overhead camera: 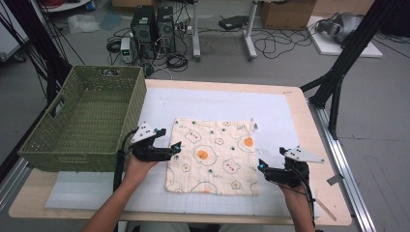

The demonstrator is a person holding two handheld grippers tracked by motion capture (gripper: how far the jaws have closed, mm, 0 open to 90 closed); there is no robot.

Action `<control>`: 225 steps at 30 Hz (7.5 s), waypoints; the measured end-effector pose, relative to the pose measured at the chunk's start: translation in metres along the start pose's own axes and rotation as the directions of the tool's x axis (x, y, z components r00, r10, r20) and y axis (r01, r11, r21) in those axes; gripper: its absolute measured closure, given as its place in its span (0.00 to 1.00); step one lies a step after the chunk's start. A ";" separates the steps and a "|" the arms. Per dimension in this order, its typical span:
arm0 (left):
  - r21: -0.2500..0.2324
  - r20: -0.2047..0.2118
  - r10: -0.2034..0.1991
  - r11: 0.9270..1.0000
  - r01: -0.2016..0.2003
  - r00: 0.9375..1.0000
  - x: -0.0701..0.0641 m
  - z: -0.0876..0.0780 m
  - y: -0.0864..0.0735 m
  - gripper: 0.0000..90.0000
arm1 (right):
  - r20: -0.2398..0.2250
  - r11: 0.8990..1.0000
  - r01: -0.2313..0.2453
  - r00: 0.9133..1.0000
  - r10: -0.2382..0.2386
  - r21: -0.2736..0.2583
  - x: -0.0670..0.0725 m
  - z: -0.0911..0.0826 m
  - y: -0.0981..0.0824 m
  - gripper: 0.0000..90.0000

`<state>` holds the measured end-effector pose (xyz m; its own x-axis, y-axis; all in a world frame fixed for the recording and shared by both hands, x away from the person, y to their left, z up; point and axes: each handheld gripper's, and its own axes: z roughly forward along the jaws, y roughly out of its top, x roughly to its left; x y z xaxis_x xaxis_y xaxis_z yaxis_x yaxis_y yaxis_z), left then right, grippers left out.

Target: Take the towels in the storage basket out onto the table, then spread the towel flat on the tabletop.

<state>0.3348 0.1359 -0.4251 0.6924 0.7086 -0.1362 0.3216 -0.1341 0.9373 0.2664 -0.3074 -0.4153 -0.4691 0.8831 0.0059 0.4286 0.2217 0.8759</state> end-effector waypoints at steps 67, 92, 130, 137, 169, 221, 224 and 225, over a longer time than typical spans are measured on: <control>0.301 -0.220 0.049 0.953 0.020 0.974 0.063 0.100 0.016 0.82 | -0.085 0.999 -0.015 0.996 0.018 0.033 -0.010 0.022 0.006 0.11; 0.262 -0.194 -0.024 0.962 0.075 0.981 0.067 0.095 0.015 0.96 | -0.094 0.978 0.058 0.995 -0.039 0.203 -0.046 0.133 0.062 0.26; 0.073 -0.225 -0.131 0.986 0.151 0.966 0.079 0.070 0.042 0.97 | -0.046 0.991 0.034 0.999 -0.028 0.132 -0.040 0.156 0.081 0.94; 0.089 -0.170 -0.105 0.989 0.122 0.980 0.071 0.061 0.047 0.97 | -0.096 0.991 0.049 0.995 -0.037 0.122 -0.037 0.151 0.077 0.94; 0.022 -0.072 -0.069 0.997 0.070 0.995 0.032 0.021 0.038 0.97 | -0.146 0.990 0.126 0.983 -0.115 0.069 -0.018 0.097 0.079 0.93; 0.074 0.110 -0.007 0.997 -0.001 0.994 -0.020 -0.041 -0.021 0.96 | -0.272 0.990 0.138 0.954 -0.129 0.013 0.015 0.015 -0.003 0.93; 0.088 0.107 -0.015 0.996 0.006 0.994 -0.019 -0.043 -0.025 0.96 | -0.279 0.988 0.152 0.950 -0.138 0.027 0.016 0.014 -0.006 0.93; 0.091 0.107 -0.020 0.996 0.010 0.994 -0.020 -0.043 -0.027 0.96 | -0.281 0.988 0.152 0.950 -0.138 0.030 0.015 0.014 -0.008 0.93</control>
<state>0.2847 0.1554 -0.4336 0.7513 0.6326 -0.1884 0.3859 -0.1894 0.9029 0.2665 -0.2898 -0.4287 -0.7218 0.6918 0.0209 0.3753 0.3658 0.8517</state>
